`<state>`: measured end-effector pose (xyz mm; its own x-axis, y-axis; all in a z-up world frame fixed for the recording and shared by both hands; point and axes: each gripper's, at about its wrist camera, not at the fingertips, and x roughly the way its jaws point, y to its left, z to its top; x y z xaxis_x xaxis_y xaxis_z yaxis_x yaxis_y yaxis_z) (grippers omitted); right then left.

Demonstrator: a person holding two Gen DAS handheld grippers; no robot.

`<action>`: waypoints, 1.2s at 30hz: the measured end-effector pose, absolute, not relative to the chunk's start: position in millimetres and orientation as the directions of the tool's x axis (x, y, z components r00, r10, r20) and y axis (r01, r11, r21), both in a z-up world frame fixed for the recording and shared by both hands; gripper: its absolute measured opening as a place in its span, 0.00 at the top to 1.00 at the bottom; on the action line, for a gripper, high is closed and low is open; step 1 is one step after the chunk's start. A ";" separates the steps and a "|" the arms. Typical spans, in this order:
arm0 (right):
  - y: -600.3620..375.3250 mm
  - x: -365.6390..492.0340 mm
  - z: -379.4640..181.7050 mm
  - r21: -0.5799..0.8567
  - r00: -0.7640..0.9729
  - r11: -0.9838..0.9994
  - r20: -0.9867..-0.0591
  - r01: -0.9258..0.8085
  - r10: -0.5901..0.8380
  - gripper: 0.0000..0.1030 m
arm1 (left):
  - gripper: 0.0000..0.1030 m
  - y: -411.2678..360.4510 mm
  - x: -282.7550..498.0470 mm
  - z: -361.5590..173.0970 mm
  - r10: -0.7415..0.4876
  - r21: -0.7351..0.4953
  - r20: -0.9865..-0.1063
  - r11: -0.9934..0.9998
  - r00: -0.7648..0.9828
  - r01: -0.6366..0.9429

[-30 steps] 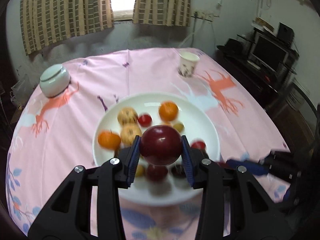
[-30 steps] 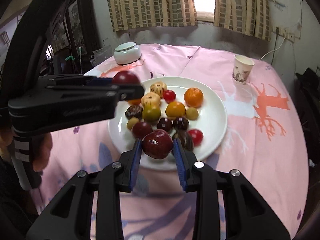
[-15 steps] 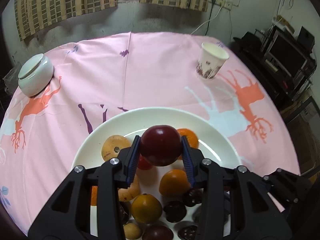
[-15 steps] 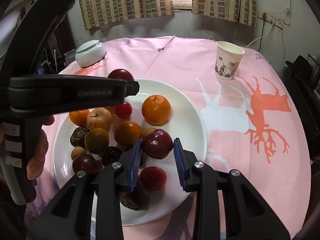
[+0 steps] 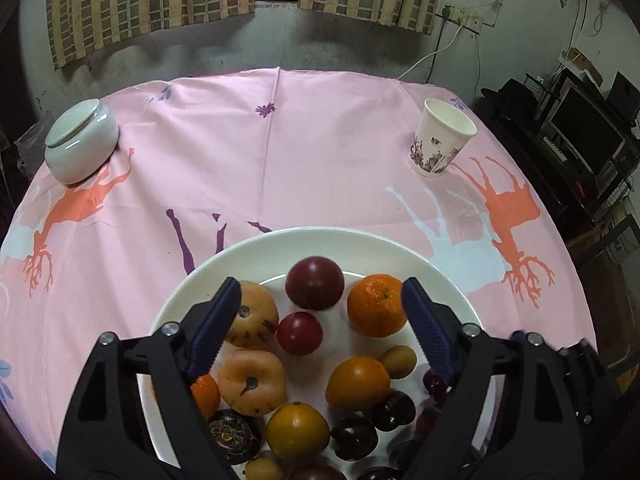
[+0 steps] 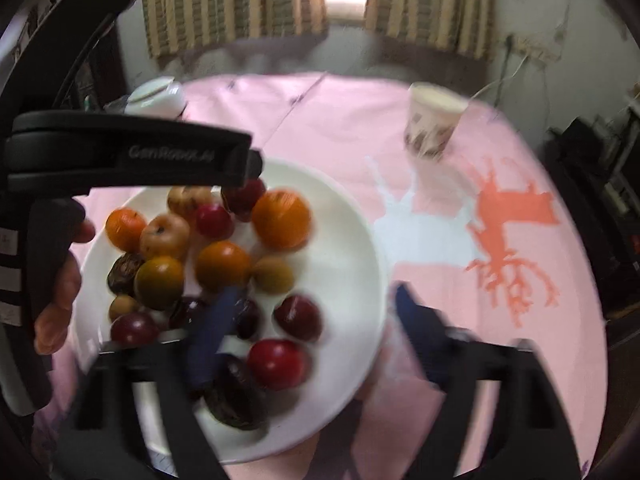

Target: Organize fruits

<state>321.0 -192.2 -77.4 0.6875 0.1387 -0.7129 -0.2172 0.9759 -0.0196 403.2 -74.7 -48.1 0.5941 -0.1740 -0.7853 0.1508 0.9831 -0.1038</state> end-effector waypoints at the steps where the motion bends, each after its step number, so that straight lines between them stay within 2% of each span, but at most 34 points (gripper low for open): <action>1: -191.1 315.6 -71.7 -0.050 0.727 0.975 -0.675 -0.216 0.126 0.05 | 0.14 -73.5 400.2 -44.1 -0.170 -0.098 -0.778 0.984 0.604 0.150; 3: -190.0 309.8 -64.7 -0.056 0.748 0.971 -0.648 -0.233 0.142 0.02 | 0.11 -69.5 393.9 -36.4 -0.162 -0.088 -0.769 0.985 0.619 0.147; 9: -190.4 293.3 -52.5 -0.038 0.762 0.968 -0.625 -0.250 0.172 0.01 | 0.02 -46.3 352.0 -13.8 -0.121 -0.043 -0.724 0.991 0.680 0.130; 13: -191.9 279.8 -45.2 0.023 0.718 0.969 -0.667 -0.247 0.199 0.01 | 0.02 -24.0 311.6 -2.5 -0.098 -0.031 -0.698 0.994 0.709 0.107; 19: -186.7 213.9 -33.1 -0.039 0.732 0.983 -0.673 -0.182 0.109 0.01 | 0.02 8.2 237.5 -8.1 -0.078 -0.068 -0.694 0.997 0.715 0.043; 23: -190.0 160.3 -36.6 0.009 0.739 0.993 -0.667 -0.118 0.095 0.01 | 0.02 12.0 173.5 -19.2 -0.056 -0.038 -0.677 0.998 0.734 0.041; 26: -185.0 129.9 -46.8 -0.046 0.743 0.996 -0.669 -0.073 0.024 0.01 | 0.02 5.8 130.5 -27.2 -0.034 0.010 -0.677 0.998 0.736 0.055; 29: -180.3 119.3 -53.0 -0.071 0.734 0.995 -0.679 -0.068 0.001 0.01 | 0.02 4.6 111.7 -26.3 -0.085 -0.019 -0.684 0.995 0.724 0.098; 36: -172.5 114.6 -46.8 -0.077 0.745 0.995 -0.667 -0.066 -0.002 0.01 | 0.02 10.5 102.1 -11.6 -0.069 -0.034 -0.647 0.998 0.760 0.062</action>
